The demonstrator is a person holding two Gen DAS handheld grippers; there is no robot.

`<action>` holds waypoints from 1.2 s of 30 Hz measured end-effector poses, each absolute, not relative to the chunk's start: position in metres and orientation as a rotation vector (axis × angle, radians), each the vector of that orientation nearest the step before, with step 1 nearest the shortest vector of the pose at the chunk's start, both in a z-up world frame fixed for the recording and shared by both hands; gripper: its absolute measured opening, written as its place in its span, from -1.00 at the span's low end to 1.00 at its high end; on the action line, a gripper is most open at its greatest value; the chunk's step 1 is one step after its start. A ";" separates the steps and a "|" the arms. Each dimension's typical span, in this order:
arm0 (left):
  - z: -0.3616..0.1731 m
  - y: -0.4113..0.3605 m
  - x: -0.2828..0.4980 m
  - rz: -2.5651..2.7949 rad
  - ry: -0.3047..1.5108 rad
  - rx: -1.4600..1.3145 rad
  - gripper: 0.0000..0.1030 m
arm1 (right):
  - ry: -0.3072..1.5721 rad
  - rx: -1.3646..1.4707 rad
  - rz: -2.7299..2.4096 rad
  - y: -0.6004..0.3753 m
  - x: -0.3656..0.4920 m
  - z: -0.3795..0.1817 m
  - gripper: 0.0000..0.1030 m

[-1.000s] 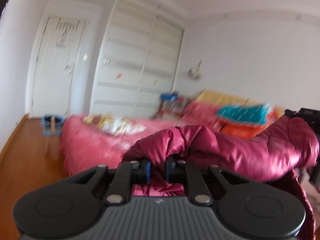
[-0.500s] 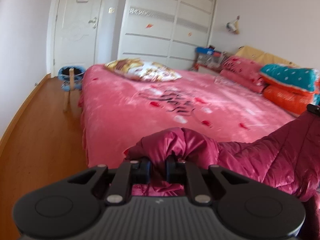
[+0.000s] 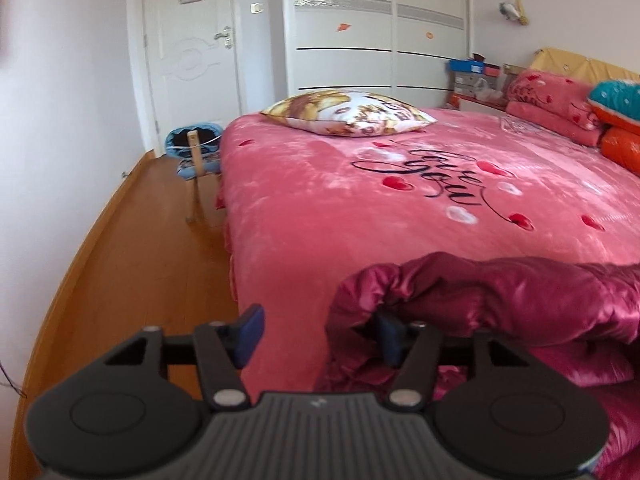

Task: Fold large clothes
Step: 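Lower the jacket onto the bed and open both tools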

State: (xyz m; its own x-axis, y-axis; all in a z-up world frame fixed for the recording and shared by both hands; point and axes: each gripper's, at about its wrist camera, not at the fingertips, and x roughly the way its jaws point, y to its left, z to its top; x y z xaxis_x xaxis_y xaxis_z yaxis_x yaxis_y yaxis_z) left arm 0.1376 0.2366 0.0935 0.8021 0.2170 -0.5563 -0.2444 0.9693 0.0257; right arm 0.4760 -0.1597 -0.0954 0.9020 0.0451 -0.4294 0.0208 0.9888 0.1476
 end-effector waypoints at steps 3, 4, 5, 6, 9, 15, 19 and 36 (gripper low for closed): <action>0.096 0.243 0.138 0.264 0.591 -0.066 0.37 | 0.466 0.133 0.023 -0.147 0.461 -0.101 1.00; 0.098 0.244 0.136 0.265 0.588 -0.072 0.37 | 0.475 0.136 0.030 -0.156 0.460 -0.093 1.00; 0.101 0.244 0.135 0.265 0.582 -0.078 0.37 | 0.485 0.150 0.038 -0.159 0.460 -0.096 1.00; 0.104 0.243 0.131 0.266 0.572 -0.079 0.37 | 0.486 0.170 0.051 -0.158 0.450 -0.088 1.00; 0.111 0.237 0.124 0.263 0.548 -0.046 0.37 | 0.470 0.228 0.105 -0.150 0.405 -0.061 1.00; 0.131 0.233 0.120 0.301 0.493 -0.021 0.34 | 0.439 0.374 0.202 -0.136 0.359 -0.002 1.00; 0.150 0.227 0.106 0.290 0.455 -0.049 0.33 | 0.441 0.453 0.271 -0.124 0.335 0.002 1.00; 0.106 0.083 0.064 -0.295 0.668 0.145 0.12 | 0.658 0.544 0.327 -0.099 0.354 -0.101 1.00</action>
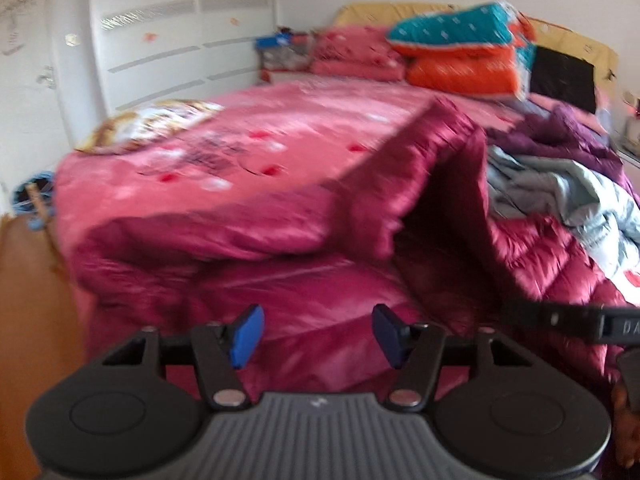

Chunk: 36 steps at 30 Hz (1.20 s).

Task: Fold large clothes

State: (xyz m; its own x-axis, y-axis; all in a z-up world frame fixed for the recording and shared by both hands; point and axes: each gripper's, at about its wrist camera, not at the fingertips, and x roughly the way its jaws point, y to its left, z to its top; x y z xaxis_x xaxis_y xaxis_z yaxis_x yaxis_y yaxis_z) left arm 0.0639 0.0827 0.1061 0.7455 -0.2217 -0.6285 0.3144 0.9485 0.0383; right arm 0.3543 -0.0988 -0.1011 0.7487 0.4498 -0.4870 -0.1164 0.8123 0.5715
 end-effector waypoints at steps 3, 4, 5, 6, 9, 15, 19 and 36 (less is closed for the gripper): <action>0.095 0.067 0.089 -0.301 0.696 0.150 0.04 | 0.595 0.458 0.243 -0.108 0.368 -0.100 1.00; 0.092 0.062 0.097 -0.294 0.693 0.153 0.02 | 0.569 0.424 0.216 -0.112 0.370 -0.098 1.00; 0.090 0.058 0.108 -0.285 0.690 0.156 0.01 | 0.543 0.384 0.188 -0.114 0.375 -0.098 1.00; 0.088 0.054 0.114 -0.275 0.684 0.158 0.00 | 0.520 0.346 0.163 -0.116 0.379 -0.097 1.00; 0.091 0.045 0.139 -0.215 0.645 0.176 0.00 | 0.464 0.265 0.098 -0.126 0.392 -0.101 1.00; 0.112 0.047 0.191 -0.002 0.533 0.138 -0.01 | 0.446 0.344 0.051 -0.155 0.426 -0.115 1.00; 0.121 0.041 0.205 0.093 0.504 0.114 -0.03 | 0.444 0.453 0.090 -0.174 0.440 -0.127 1.00; 0.157 -0.152 0.115 -0.736 0.644 0.121 0.02 | 0.475 0.507 0.199 -0.172 0.427 -0.155 1.00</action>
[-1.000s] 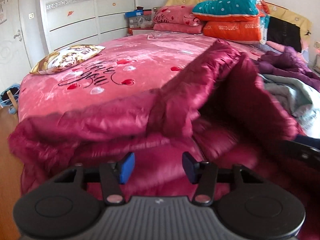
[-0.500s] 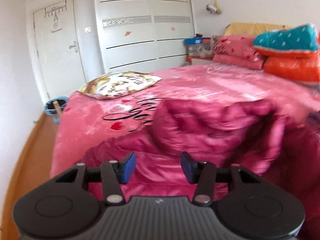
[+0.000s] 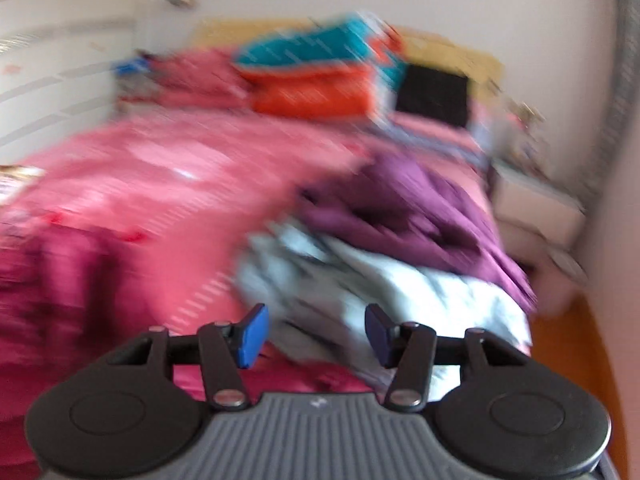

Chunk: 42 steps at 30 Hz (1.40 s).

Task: Fold large clothes

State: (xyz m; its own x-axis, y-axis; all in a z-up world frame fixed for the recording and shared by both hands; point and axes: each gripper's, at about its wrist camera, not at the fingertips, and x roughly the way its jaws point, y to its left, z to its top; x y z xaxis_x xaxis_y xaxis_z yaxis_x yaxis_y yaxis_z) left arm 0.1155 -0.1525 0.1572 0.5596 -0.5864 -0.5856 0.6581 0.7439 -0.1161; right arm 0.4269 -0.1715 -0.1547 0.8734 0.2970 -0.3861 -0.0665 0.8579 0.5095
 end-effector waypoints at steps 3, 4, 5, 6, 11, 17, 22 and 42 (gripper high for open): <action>0.133 -0.184 0.109 -0.819 0.730 0.171 0.01 | 0.485 0.507 0.215 -0.173 0.409 -0.156 1.00; 0.126 -0.194 0.112 -0.859 0.777 0.181 0.02 | 0.491 0.516 0.228 -0.174 0.405 -0.155 1.00; 0.118 -0.202 0.115 -0.894 0.818 0.188 0.02 | 0.499 0.521 0.242 -0.174 0.402 -0.155 1.00; 0.109 -0.211 0.117 -0.916 0.852 0.202 0.01 | 0.508 0.526 0.253 -0.176 0.393 -0.155 1.00; 0.079 -0.260 0.120 -0.978 0.946 0.332 0.01 | 0.539 0.553 0.310 -0.185 0.366 -0.154 1.00; 0.046 -0.298 0.129 -0.945 0.965 0.404 0.02 | 0.557 0.567 0.350 -0.182 0.358 -0.158 1.00; 0.023 -0.339 0.145 -0.930 0.943 0.423 0.04 | 0.566 0.520 0.375 -0.181 0.354 -0.158 1.00; -0.018 -0.463 0.150 -0.958 0.629 0.398 0.11 | 0.569 0.540 0.334 -0.217 0.342 -0.162 1.00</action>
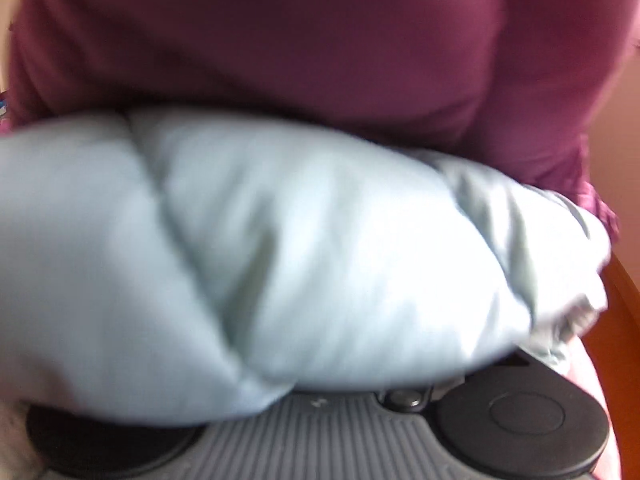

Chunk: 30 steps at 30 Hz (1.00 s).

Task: Fold large clothes

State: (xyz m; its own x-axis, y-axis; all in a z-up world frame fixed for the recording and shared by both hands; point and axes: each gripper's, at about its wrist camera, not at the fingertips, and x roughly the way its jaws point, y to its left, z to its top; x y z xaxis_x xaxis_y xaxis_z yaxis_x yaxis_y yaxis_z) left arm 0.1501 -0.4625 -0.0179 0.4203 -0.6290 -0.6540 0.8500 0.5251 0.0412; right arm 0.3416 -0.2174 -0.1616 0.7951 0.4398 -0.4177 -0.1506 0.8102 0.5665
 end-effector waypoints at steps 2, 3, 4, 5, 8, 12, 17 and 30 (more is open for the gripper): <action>-0.009 -0.448 0.135 -0.974 0.644 0.416 0.11 | 0.570 0.507 0.331 -0.214 0.339 -0.160 1.00; -0.004 -0.441 0.127 -0.984 0.651 0.432 0.12 | 0.571 0.495 0.329 -0.212 0.337 -0.160 1.00; 0.003 -0.434 0.119 -0.990 0.658 0.446 0.12 | 0.570 0.485 0.328 -0.211 0.335 -0.159 1.00; 0.010 -0.426 0.111 -0.998 0.667 0.456 0.13 | 0.570 0.479 0.326 -0.211 0.333 -0.158 1.00; 0.039 -0.402 0.082 -1.035 0.682 0.488 0.15 | 0.572 0.476 0.325 -0.204 0.331 -0.157 1.00; 0.090 -0.359 0.052 -1.059 0.657 0.523 0.31 | 0.580 0.500 0.345 -0.210 0.327 -0.149 1.00; 0.148 -0.234 0.050 -0.957 0.608 0.486 0.41 | 0.600 0.553 0.346 -0.231 0.327 -0.145 1.00; 0.066 -0.092 0.163 -0.406 0.696 0.388 0.36 | 0.383 0.321 -0.283 -0.293 0.338 -0.124 1.00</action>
State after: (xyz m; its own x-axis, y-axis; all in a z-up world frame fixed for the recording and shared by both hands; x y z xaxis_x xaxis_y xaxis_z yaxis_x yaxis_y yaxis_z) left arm 0.1631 -0.0916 0.0658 0.6968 -0.2279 -0.6801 0.4800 0.8527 0.2061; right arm 0.3381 -0.2926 -0.1240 0.8896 -0.2078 -0.4067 0.3276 0.9108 0.2512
